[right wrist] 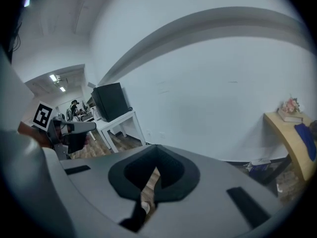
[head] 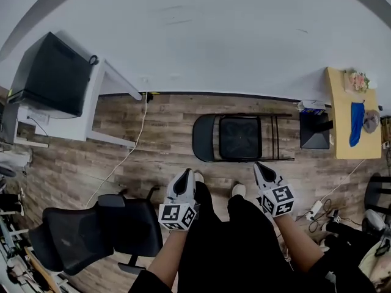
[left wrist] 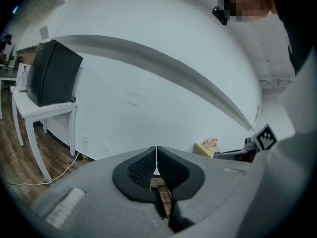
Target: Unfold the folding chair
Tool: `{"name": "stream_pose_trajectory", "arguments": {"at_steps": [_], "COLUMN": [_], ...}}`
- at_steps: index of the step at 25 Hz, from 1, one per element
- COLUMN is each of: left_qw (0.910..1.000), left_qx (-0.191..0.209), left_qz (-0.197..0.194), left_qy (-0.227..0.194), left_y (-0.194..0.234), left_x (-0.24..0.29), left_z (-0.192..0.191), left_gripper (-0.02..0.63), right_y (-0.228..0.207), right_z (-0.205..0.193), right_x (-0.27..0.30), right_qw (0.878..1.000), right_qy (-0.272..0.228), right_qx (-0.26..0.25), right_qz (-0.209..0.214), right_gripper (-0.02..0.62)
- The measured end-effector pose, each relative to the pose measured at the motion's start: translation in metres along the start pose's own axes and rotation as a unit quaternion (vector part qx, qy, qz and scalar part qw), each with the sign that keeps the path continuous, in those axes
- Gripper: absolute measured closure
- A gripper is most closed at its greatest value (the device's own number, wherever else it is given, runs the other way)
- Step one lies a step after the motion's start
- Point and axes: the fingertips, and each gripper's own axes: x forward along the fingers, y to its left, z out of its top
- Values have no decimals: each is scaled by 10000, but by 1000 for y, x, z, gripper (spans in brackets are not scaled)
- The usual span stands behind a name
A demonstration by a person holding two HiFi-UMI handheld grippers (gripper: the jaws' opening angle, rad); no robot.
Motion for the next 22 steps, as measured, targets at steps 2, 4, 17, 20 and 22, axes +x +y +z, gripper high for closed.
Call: {"name": "stream_pose_trajectory", "arguments": {"at_steps": [2,4,17,20,22], "left_qw": [9999,9996,9955,9952,9951], "left_qx": [-24,-53,-141,-239,-322], "left_qz": [-114,-278,-786,-757,-699], "left_qy": [59,46,507,569,628], "left_y": [19,38,140,149,156], "left_x": [13,27,105,114,119], "left_z": [8,22,-20,-40,-60], "left_gripper": [586,586,586,586,586], "right_y": [5,14,44,37,34], "right_z": [8,18,-17,-48,-78], "right_x": [11,22,156,173,185], "right_qw": [9998,9993,9954,9924,9915], "right_qy": [23,10,461,648,805], "right_qx": [155,271,364,276,262], "right_qz": [-141,-247,-759,-1004,-991], "right_gripper": [600,600,598,599,598]}}
